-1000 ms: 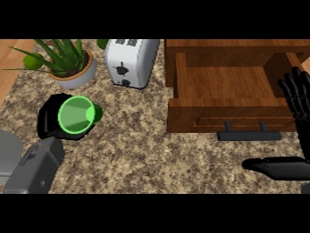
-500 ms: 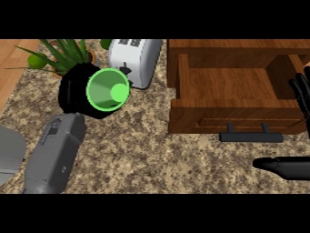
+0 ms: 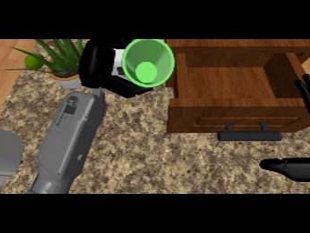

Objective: Pick up the cup, place it into the drawer and close the drawer

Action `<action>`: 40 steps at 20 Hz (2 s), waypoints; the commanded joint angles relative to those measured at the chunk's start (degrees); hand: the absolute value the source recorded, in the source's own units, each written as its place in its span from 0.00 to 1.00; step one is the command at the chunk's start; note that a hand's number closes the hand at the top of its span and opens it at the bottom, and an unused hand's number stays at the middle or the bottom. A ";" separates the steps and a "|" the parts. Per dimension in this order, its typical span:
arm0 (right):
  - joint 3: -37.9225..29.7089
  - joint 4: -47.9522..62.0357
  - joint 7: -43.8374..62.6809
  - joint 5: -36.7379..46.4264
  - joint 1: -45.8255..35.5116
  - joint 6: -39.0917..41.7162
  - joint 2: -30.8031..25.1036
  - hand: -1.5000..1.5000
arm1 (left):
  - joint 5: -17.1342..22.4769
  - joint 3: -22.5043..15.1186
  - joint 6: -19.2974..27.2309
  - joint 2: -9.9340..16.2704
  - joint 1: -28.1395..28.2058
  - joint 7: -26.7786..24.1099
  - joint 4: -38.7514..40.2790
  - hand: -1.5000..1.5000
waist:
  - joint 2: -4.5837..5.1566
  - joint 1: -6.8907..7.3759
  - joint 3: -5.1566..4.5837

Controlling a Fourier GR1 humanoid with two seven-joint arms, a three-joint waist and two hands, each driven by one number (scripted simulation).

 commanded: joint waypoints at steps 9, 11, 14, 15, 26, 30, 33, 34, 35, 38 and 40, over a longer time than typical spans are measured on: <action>0.16 0.51 1.97 -0.61 -3.31 0.10 -0.05 0.00 | 5.01 -7.41 14.41 -0.70 -18.33 9.01 12.06 1.00 | 0.37 -0.93 -0.02; 0.74 0.57 -1.95 0.00 0.71 1.78 0.36 0.00 | 8.30 -9.80 16.34 -0.70 -20.14 7.20 16.79 1.00 | 0.50 -1.77 0.00; 0.82 0.90 -1.41 0.32 -1.24 0.55 0.93 0.00 | 9.77 -9.63 17.00 -0.70 -24.82 9.17 20.88 1.00 | 0.53 -1.67 0.00; 2.75 -1.58 0.33 2.52 -1.04 -0.12 1.06 0.00 | 12.21 -12.67 18.81 -0.71 -23.71 5.45 22.75 1.00 | 0.61 -2.32 -0.01; -0.61 2.96 1.12 -0.13 -5.52 0.71 -1.00 0.00 | 20.70 -23.65 21.62 -0.71 -29.32 6.39 31.97 1.00 | 0.83 -3.00 0.02; -0.46 -1.03 2.68 -1.37 -3.43 2.03 -1.68 0.00 | 20.77 -28.60 24.20 -0.71 -29.31 8.06 34.15 1.00 | 0.74 -3.37 0.01; 1.94 1.05 1.75 0.87 -4.39 0.43 0.65 0.00 | 22.41 -32.76 25.38 -0.71 -29.90 9.27 35.33 1.00 | 1.19 -4.78 0.04; -0.44 5.46 0.03 -0.19 -6.66 2.24 -1.92 0.00 | 21.93 -33.28 25.03 -0.71 -30.39 8.31 35.98 0.00 | 1.40 -4.53 0.07; 1.35 1.03 1.56 0.76 -5.29 0.15 0.38 0.00 | 23.07 -35.29 24.60 -0.71 -27.58 8.99 34.28 0.00 | 1.01 -4.16 0.03; -0.02 1.43 -0.86 -1.32 -1.83 3.01 -0.61 0.00 | 22.43 -38.54 25.50 -0.71 -27.93 10.06 35.86 0.00 | 1.16 -4.87 0.07; 1.68 1.36 -0.92 0.60 -2.73 1.85 0.48 0.00 | 22.20 -41.75 28.15 -0.71 -27.86 11.94 35.04 0.00 | 1.15 -4.90 0.06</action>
